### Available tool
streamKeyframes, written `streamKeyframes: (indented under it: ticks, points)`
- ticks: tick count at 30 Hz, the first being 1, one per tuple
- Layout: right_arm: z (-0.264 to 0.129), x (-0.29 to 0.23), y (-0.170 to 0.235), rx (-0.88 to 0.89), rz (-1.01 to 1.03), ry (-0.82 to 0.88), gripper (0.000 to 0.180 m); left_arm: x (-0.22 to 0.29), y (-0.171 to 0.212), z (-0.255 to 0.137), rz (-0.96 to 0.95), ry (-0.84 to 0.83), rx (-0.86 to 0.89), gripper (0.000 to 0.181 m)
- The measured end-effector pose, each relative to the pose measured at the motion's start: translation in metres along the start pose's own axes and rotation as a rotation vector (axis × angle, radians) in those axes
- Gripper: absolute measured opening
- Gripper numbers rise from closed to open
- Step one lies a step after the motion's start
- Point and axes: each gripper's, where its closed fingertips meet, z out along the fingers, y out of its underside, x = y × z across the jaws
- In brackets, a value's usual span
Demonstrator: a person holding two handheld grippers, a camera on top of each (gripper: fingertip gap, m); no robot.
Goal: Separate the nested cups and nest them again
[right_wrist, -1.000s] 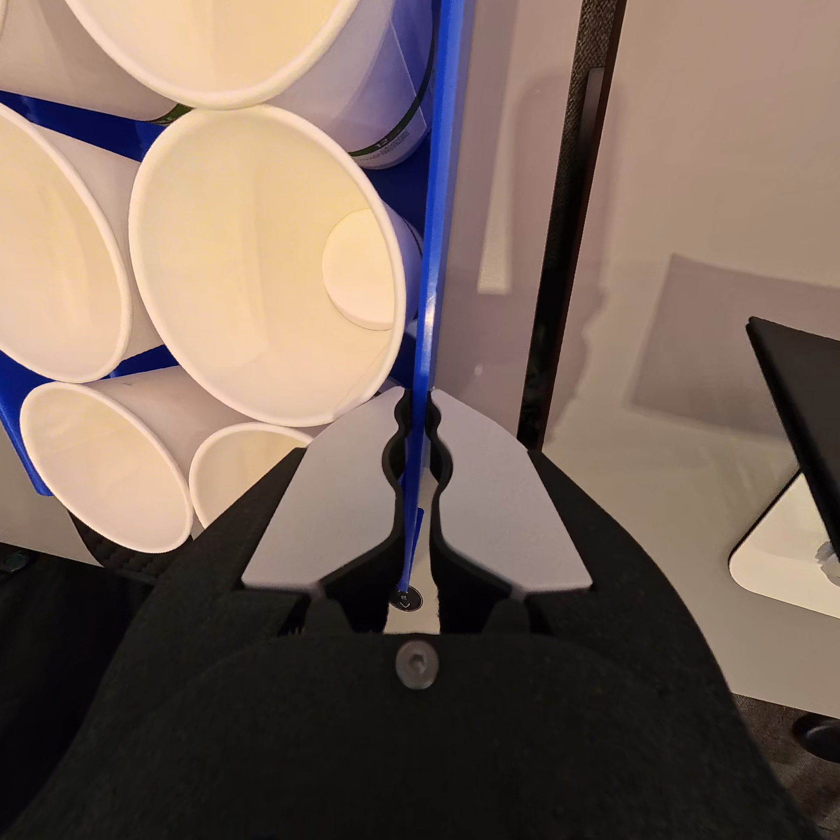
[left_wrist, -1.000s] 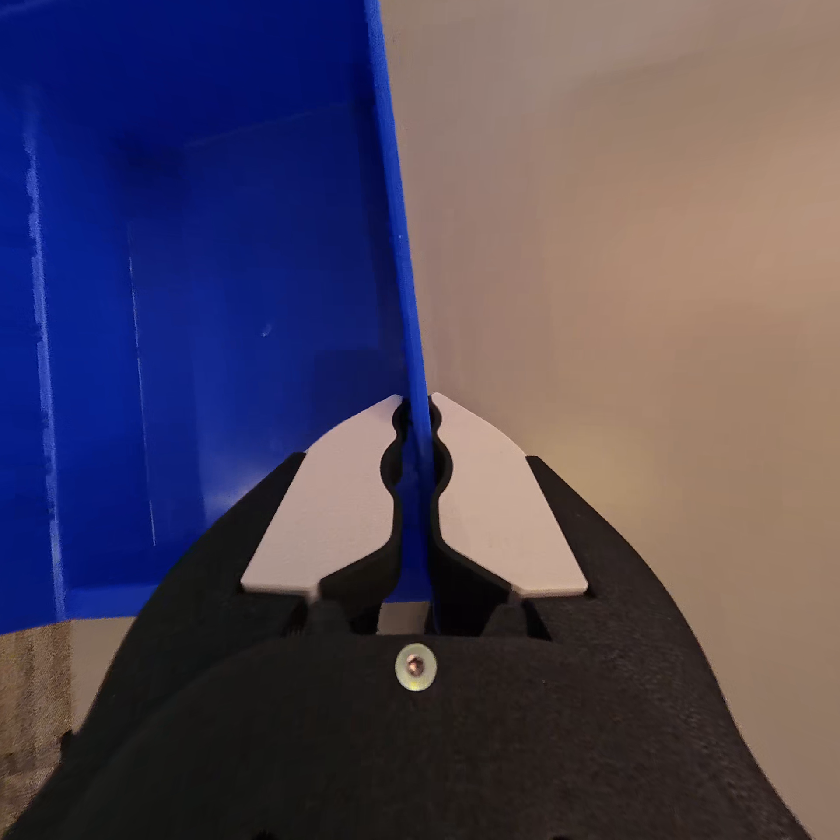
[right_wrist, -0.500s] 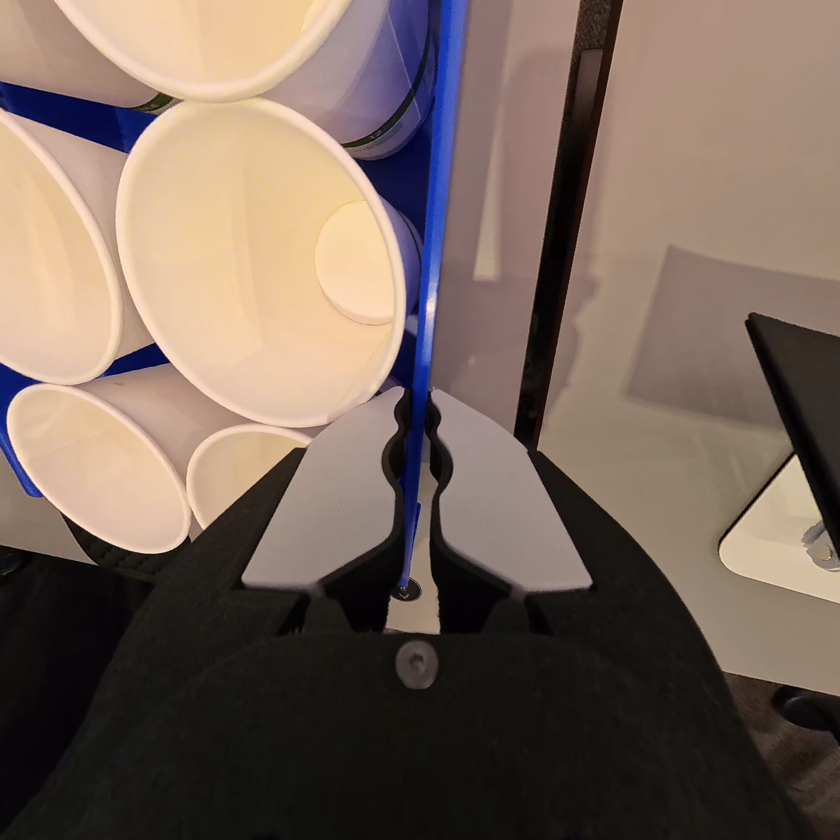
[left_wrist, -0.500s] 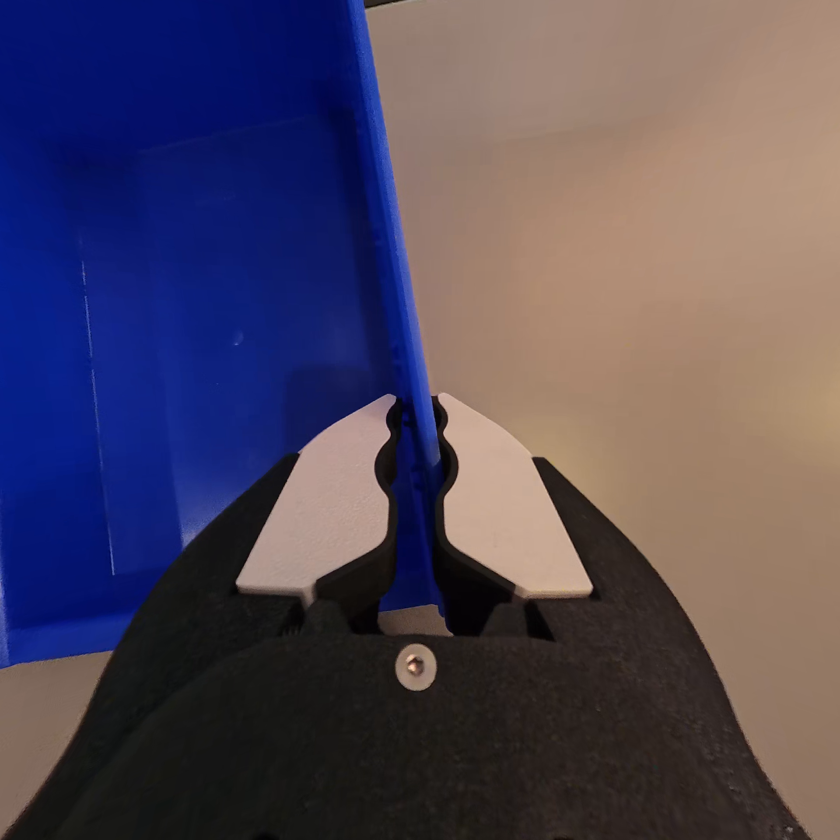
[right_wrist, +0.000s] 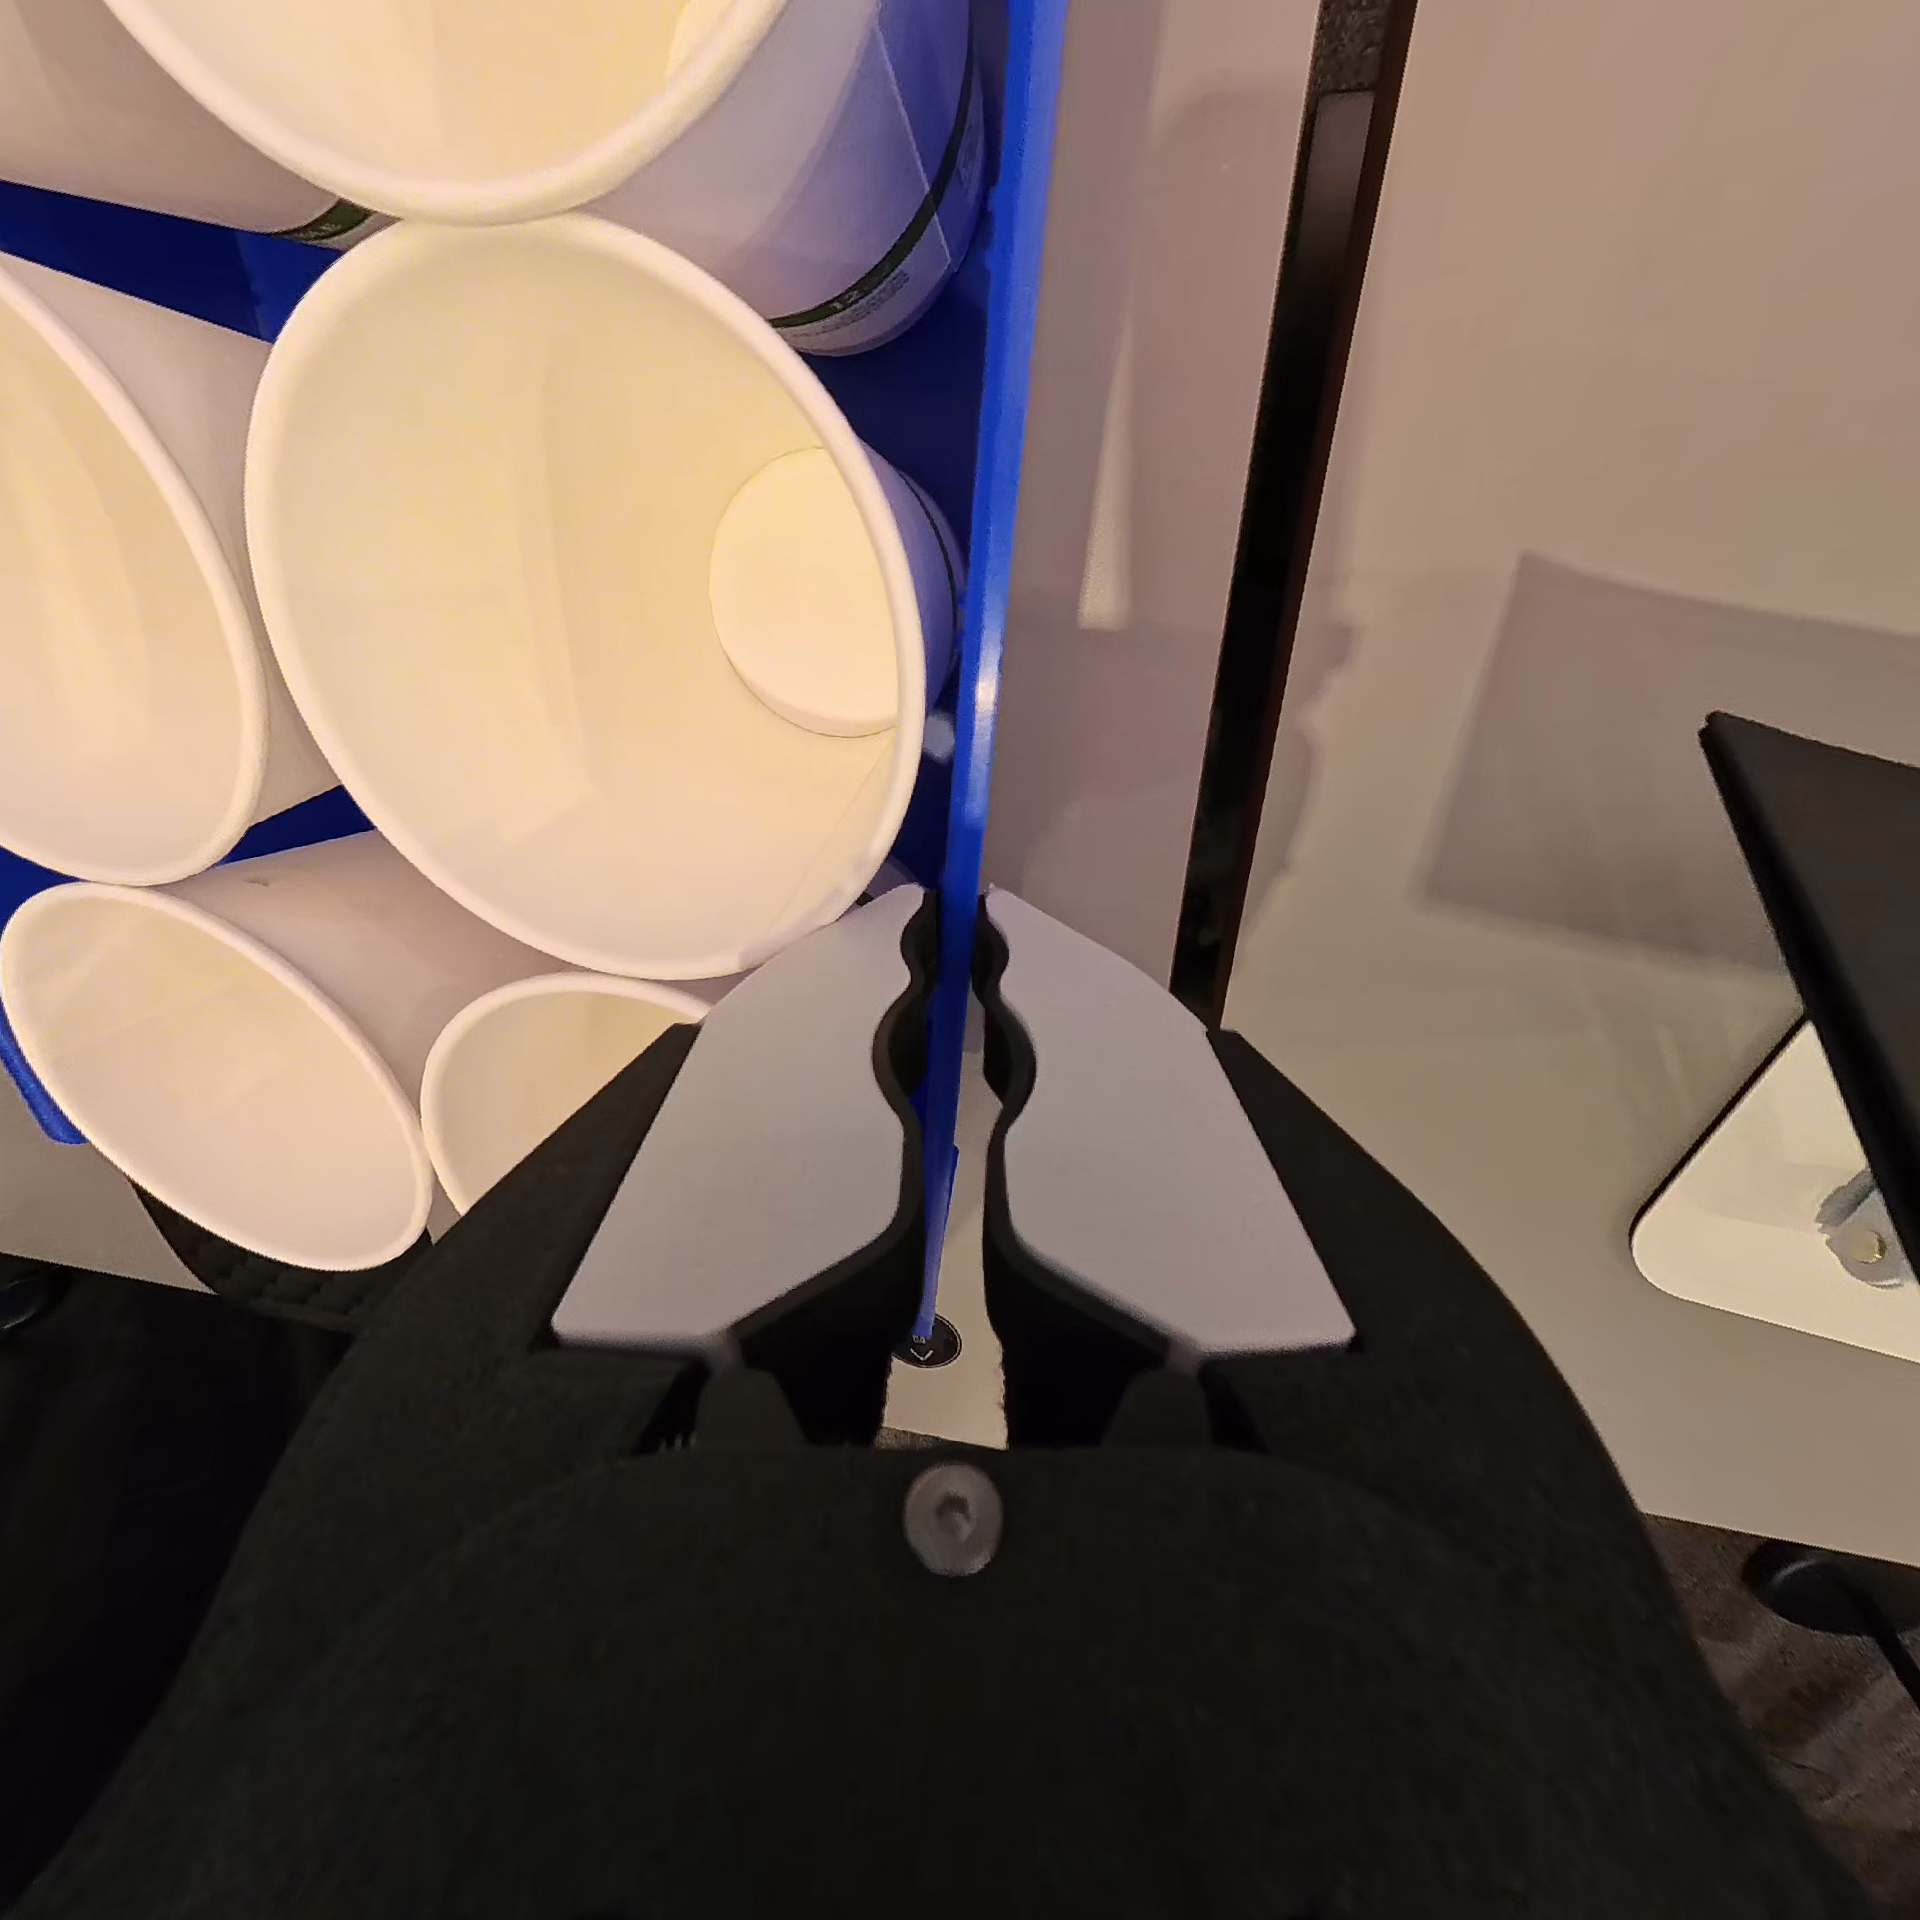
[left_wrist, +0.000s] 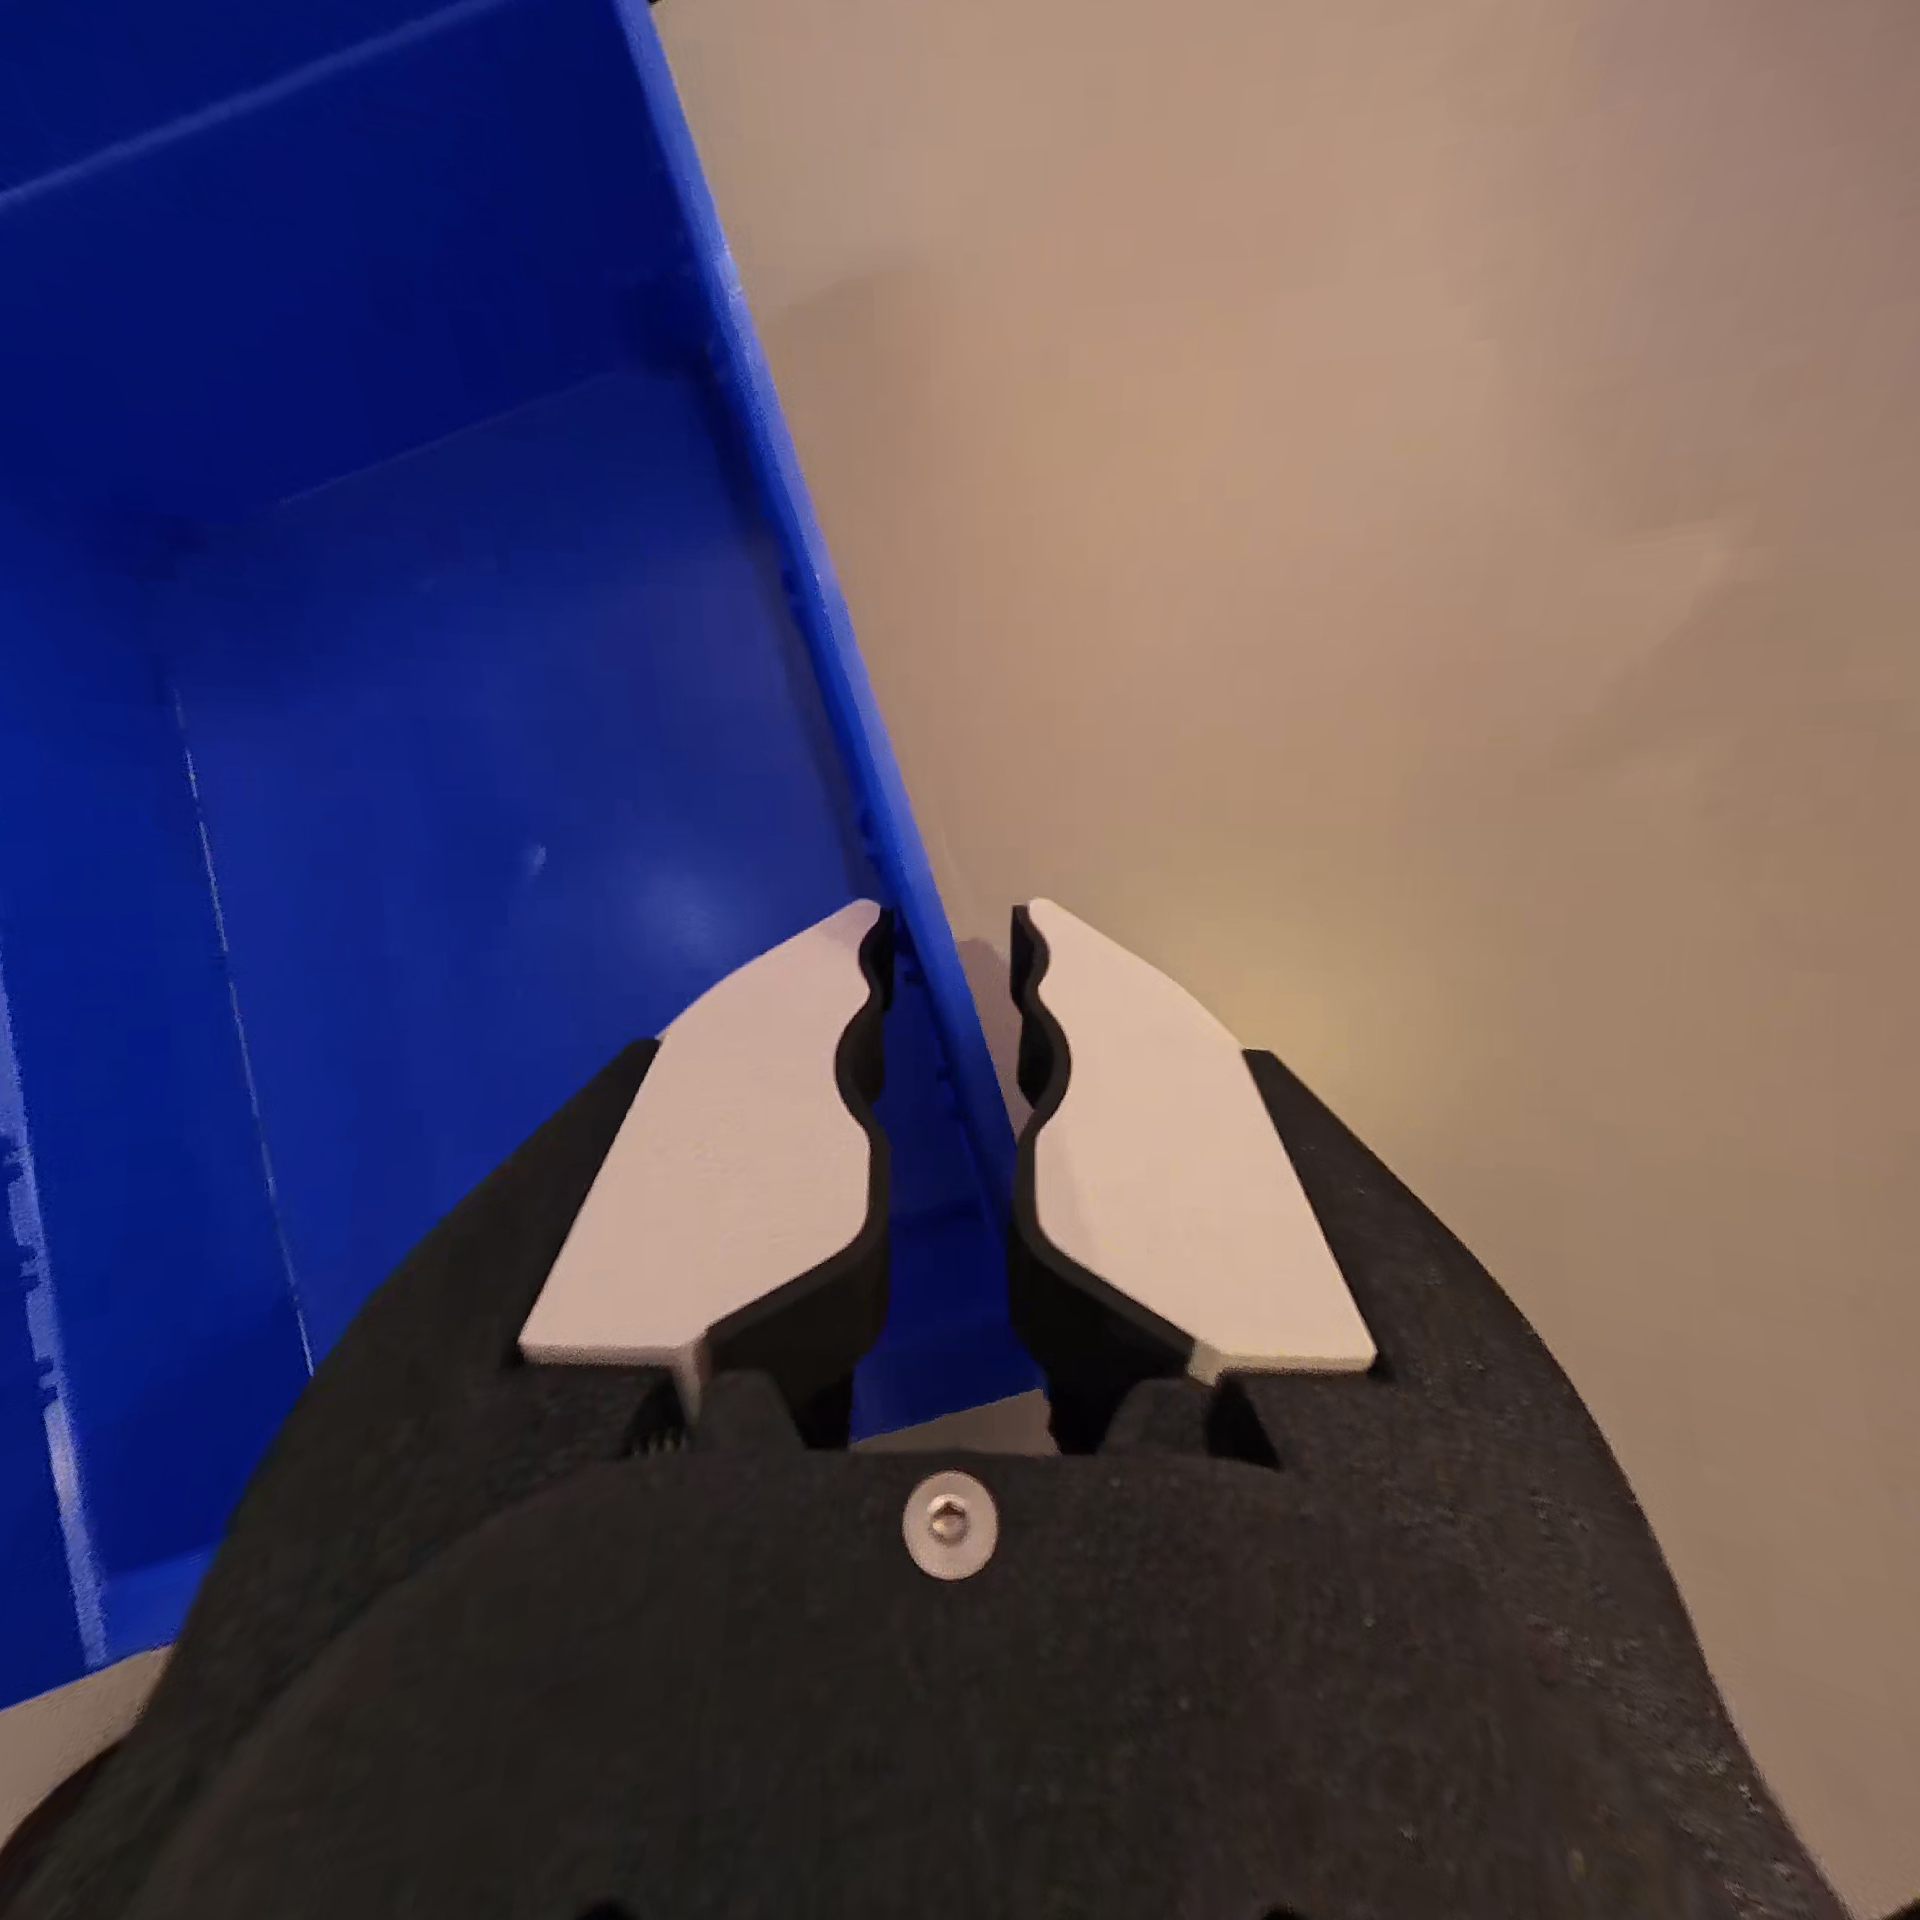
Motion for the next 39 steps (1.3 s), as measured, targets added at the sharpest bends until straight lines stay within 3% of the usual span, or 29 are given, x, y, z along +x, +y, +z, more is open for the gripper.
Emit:
streamKeyframes:
  ticks: [10,17,23,39]
  points:
    - [0.001,0.000,-0.001,-0.025,0.022,0.017,0.006,0.092,-0.034,0.009,-0.015,0.266,0.101,0.050]
    - [0.001,-0.002,-0.001,-0.025,0.043,0.011,0.008,0.124,-0.056,-0.007,-0.114,0.480,0.203,0.058]
    - [0.001,-0.001,-0.001,-0.021,0.054,0.014,0.004,0.088,-0.058,-0.024,-0.026,0.290,0.305,0.064]
    - [0.001,-0.008,0.000,0.051,0.110,-0.108,0.005,0.027,0.001,-0.077,-0.030,0.205,0.303,0.061]
